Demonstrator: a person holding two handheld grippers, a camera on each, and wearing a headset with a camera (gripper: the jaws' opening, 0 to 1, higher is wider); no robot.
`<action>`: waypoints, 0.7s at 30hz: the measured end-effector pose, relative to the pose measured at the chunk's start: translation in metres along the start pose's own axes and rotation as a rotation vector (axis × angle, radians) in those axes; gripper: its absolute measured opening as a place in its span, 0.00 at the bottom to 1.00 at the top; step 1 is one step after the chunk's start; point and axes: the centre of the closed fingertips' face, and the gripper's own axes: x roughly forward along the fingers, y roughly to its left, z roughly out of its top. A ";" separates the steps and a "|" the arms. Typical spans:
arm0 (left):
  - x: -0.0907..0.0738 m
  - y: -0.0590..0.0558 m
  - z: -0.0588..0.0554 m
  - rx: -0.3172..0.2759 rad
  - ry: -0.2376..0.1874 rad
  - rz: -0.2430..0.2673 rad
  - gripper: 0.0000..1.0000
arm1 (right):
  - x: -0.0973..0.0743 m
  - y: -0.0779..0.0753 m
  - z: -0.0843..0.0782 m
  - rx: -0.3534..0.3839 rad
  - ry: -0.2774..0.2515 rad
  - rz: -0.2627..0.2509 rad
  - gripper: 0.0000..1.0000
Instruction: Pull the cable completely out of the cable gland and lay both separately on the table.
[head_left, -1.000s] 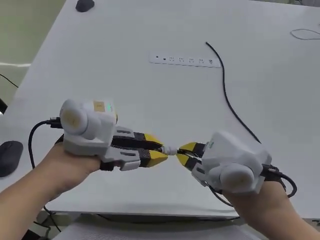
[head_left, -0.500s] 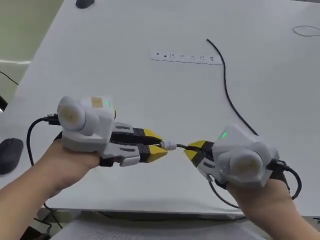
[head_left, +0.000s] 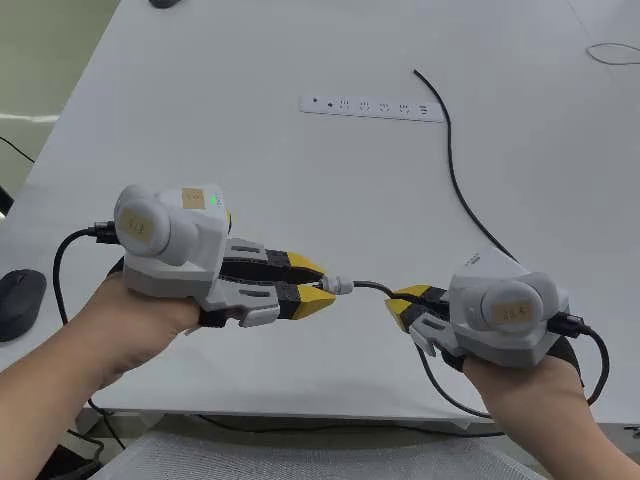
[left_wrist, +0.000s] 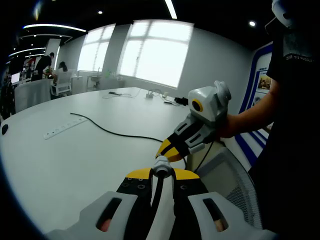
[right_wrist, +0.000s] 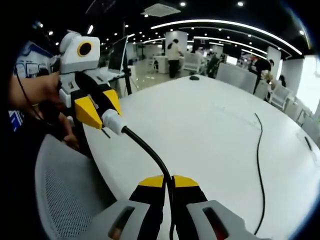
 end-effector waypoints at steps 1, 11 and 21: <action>0.000 0.000 0.000 -0.002 0.000 0.000 0.15 | 0.001 -0.002 -0.004 0.030 0.005 0.000 0.00; -0.002 -0.002 0.000 0.000 -0.009 -0.003 0.15 | 0.006 -0.019 -0.034 0.268 0.052 -0.019 0.00; -0.002 -0.004 0.003 -0.003 -0.021 -0.007 0.15 | 0.010 -0.027 -0.055 0.460 0.074 -0.026 0.00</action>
